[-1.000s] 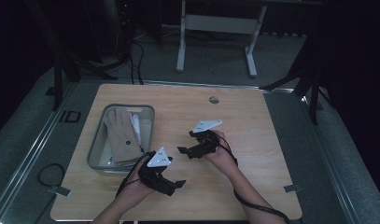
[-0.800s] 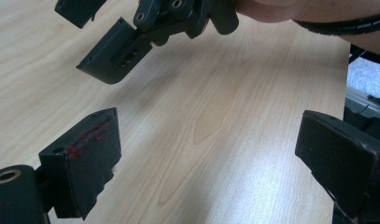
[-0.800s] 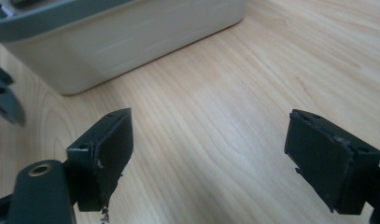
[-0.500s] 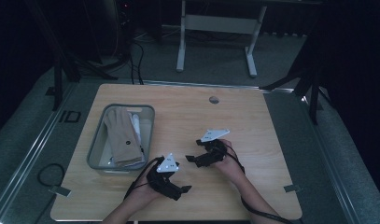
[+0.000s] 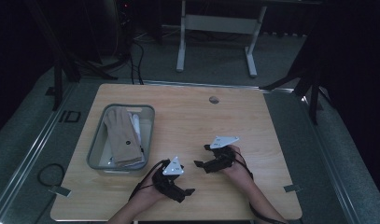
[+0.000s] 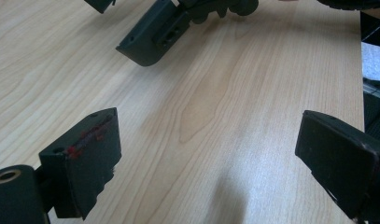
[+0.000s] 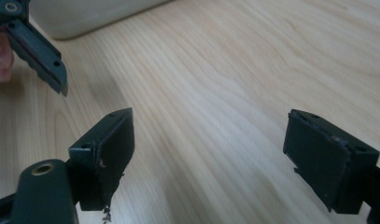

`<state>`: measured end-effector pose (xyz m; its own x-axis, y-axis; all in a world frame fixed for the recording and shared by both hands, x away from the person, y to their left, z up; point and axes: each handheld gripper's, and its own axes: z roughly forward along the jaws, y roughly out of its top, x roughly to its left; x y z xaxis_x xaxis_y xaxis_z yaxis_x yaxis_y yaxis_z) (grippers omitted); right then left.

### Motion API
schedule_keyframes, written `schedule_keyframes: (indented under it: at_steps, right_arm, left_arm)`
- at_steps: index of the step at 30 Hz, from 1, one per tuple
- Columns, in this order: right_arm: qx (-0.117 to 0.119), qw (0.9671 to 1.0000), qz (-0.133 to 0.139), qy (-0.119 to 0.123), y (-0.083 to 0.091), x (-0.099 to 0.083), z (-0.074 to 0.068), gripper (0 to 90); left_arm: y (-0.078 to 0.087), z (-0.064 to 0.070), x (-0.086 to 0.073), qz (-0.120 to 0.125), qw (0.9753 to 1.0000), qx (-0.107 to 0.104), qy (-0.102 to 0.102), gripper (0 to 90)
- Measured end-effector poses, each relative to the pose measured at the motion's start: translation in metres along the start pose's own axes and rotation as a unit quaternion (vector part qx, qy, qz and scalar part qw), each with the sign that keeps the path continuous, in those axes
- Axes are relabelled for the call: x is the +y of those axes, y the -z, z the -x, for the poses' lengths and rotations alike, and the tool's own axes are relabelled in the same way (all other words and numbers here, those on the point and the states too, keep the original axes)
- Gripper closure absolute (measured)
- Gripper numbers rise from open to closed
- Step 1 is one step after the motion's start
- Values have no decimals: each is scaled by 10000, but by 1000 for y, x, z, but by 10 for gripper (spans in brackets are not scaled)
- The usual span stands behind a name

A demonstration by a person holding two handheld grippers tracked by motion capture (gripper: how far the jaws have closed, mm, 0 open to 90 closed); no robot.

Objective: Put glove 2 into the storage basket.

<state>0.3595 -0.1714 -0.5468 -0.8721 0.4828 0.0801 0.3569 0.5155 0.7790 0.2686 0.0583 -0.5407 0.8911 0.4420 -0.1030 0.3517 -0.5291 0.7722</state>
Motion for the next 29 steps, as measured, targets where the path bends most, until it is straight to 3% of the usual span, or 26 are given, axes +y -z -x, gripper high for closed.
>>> schedule_keyframes:
  at_steps: [12,17,29]
  right_arm:
    - [-245,9995,15,188,13,-19,2,141]
    - [-290,9995,30,127,19,-28,4,139]
    - [-351,9991,139,186,23,-32,5,140]
  left_arm:
    - [-7,-1,-2,89,10000,-20,-26,70]
    - [-8,0,-3,165,9998,-73,-110,70]
    - [-9,1,-6,228,9996,-91,-147,70]
